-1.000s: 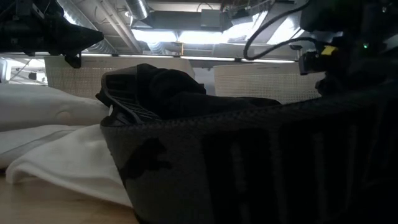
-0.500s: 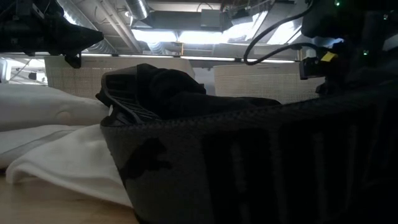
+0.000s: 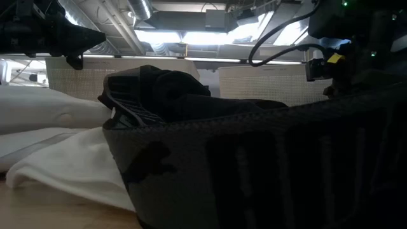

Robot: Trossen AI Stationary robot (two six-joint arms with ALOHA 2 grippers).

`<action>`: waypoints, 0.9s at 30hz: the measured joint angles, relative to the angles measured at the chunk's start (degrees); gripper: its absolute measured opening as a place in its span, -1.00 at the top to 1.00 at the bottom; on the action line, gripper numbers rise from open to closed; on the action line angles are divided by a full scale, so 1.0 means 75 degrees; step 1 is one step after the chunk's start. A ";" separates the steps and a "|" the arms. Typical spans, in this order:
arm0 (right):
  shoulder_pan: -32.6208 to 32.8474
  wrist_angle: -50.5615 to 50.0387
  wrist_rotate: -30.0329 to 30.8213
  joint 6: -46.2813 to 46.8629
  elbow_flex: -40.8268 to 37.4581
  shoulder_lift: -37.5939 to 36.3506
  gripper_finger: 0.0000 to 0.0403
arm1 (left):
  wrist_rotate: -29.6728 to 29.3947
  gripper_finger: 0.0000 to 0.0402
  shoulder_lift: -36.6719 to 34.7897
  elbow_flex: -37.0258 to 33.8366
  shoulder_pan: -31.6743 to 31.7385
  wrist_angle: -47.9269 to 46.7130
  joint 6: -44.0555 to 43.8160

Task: Sort clothes
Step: Put the blue shorts into the right white bin

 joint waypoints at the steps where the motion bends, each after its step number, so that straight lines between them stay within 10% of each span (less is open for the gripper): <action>1: 0.0000 -0.0065 -0.0009 0.0004 0.0044 0.0000 0.77 | -0.0001 0.96 0.0000 0.0000 0.0000 0.0000 0.0001; 27: -0.0002 -0.2466 0.1462 -0.1870 0.4315 0.0006 0.78 | 0.0001 0.96 0.0000 0.0000 -0.0002 -0.0001 0.0000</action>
